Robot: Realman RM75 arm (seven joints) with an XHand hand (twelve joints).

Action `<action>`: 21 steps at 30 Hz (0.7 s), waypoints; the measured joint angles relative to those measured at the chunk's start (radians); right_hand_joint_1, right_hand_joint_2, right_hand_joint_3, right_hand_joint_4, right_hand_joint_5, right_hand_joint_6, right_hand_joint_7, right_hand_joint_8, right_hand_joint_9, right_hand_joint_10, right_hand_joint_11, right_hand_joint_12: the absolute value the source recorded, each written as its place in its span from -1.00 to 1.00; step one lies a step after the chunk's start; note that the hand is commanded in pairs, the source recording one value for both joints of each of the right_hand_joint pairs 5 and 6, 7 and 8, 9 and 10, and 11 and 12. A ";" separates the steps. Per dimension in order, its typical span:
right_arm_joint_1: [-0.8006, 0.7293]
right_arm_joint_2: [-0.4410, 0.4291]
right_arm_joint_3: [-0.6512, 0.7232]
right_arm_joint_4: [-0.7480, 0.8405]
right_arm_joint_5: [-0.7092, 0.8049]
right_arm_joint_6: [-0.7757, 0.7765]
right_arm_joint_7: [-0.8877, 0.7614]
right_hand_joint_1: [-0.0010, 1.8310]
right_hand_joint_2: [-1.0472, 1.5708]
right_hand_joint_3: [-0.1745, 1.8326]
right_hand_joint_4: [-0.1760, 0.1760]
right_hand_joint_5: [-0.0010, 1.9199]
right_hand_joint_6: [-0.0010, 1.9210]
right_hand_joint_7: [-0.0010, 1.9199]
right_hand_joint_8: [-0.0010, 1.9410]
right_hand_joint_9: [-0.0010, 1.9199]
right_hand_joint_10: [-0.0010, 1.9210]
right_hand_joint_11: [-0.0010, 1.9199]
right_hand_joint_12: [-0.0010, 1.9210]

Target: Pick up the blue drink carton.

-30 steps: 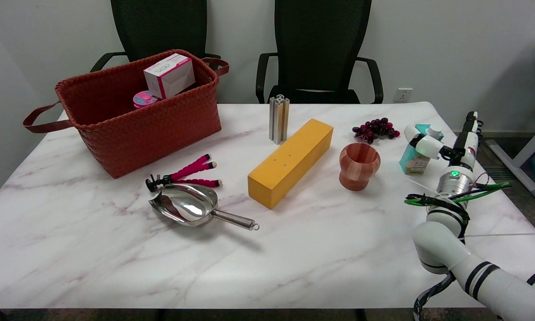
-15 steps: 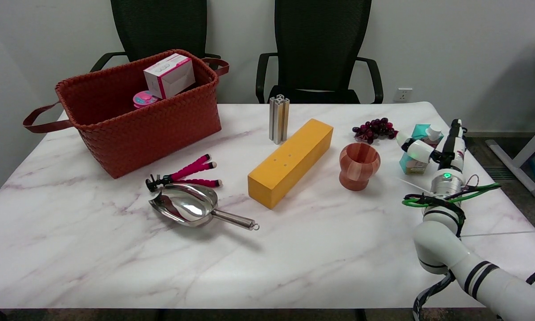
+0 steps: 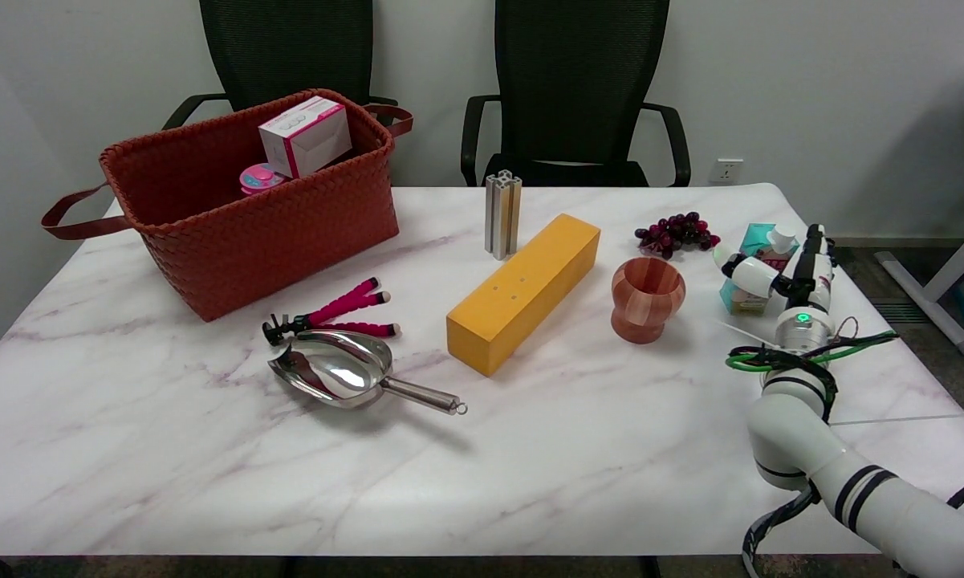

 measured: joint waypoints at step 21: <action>0.066 0.002 0.001 -0.107 0.012 -0.074 0.065 0.30 0.15 -0.14 0.00 -1.00 -1.00 -1.00 -1.00 -1.00 -1.00 -1.00 -1.00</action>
